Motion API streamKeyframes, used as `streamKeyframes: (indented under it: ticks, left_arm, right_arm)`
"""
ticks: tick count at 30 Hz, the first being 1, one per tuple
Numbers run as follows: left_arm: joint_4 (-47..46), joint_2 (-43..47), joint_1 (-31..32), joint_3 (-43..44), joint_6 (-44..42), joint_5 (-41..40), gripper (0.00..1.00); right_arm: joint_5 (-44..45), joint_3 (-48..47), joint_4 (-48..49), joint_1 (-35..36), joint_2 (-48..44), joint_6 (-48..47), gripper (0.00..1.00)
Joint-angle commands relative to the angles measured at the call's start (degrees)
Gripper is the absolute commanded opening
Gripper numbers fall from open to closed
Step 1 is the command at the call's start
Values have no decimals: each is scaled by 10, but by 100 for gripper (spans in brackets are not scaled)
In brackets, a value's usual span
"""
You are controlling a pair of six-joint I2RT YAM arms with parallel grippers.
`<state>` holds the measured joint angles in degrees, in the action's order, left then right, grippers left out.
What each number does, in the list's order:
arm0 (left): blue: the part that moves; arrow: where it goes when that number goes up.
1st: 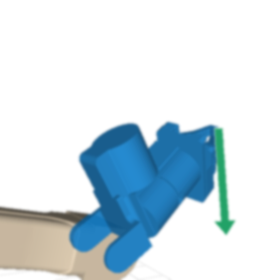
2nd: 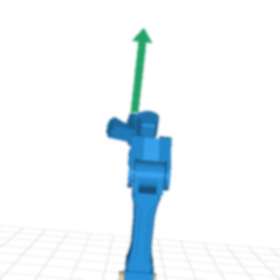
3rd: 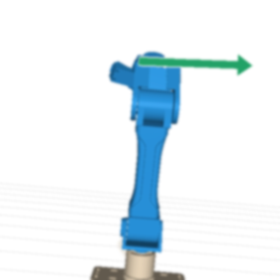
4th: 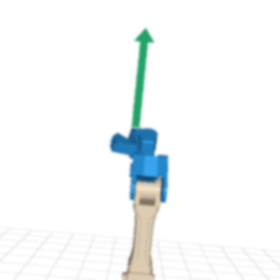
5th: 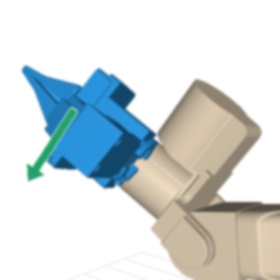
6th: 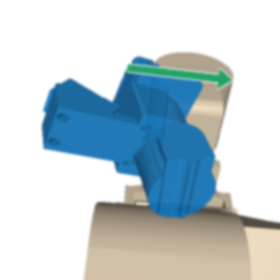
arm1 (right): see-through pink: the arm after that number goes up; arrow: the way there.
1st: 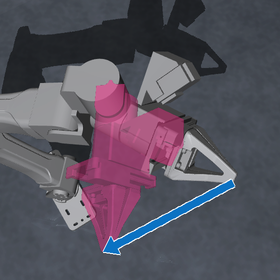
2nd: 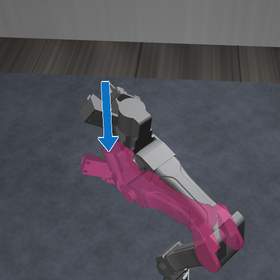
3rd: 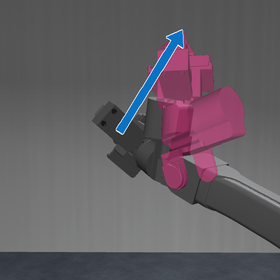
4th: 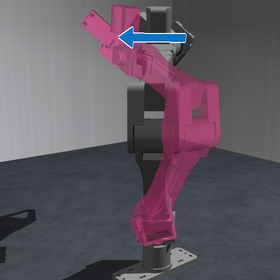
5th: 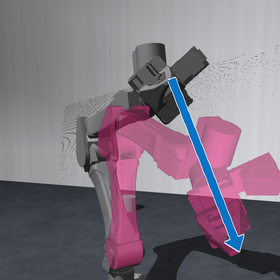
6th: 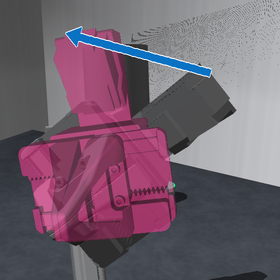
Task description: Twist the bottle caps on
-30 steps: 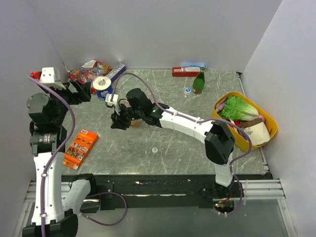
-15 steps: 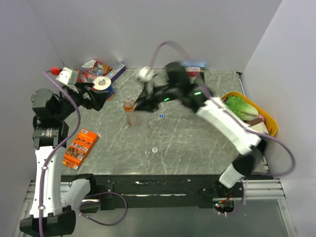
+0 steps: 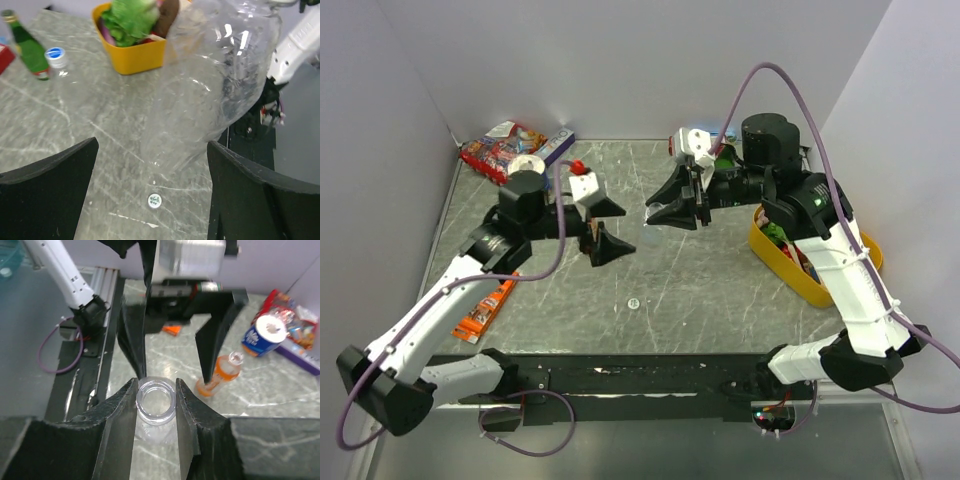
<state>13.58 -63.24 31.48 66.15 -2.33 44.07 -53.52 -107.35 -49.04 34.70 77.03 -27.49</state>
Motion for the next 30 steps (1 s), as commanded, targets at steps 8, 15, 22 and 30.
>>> streamKeyframes:
  ticks: [8, 15, 22, 30]
  left_arm:
    - [-51, -43, 89, 9, -76, 48, 96]
    - [-96, -57, 89, -8, -54, 51, 99]
    - [-107, -64, 89, -13, -57, 49, 97]
    - [-126, -64, 86, -31, -48, 54, 92]
  right_arm:
    - [-20, 11, 60, -31, -19, 41, 10]
    - [-35, 16, 111, -38, -22, 103, 9]
    - [-59, 1, 118, -40, -14, 132, 11]
    - [-65, 11, 124, -39, -14, 129, 12]
